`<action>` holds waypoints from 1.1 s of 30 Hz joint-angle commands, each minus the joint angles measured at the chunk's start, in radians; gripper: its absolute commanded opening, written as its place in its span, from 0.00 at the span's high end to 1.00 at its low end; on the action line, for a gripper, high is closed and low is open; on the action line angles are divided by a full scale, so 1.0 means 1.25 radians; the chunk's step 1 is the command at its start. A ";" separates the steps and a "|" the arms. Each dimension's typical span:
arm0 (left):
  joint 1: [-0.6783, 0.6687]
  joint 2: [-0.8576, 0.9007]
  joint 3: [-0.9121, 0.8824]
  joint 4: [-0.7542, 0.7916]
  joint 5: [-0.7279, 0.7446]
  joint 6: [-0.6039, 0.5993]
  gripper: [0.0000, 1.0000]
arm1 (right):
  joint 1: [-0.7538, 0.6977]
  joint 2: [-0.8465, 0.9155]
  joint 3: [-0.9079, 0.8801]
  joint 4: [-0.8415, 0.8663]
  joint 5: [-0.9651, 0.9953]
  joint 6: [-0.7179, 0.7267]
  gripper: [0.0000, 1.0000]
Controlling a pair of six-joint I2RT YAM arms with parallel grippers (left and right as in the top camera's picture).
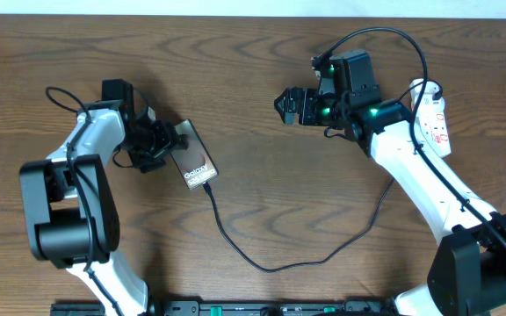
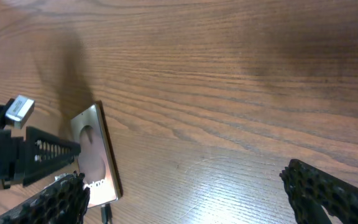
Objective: Plug charger to phone and switch on socket
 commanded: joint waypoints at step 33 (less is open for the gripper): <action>0.004 -0.482 -0.010 0.067 0.194 0.049 0.05 | -0.400 -0.253 0.157 -0.350 -0.002 -0.082 0.01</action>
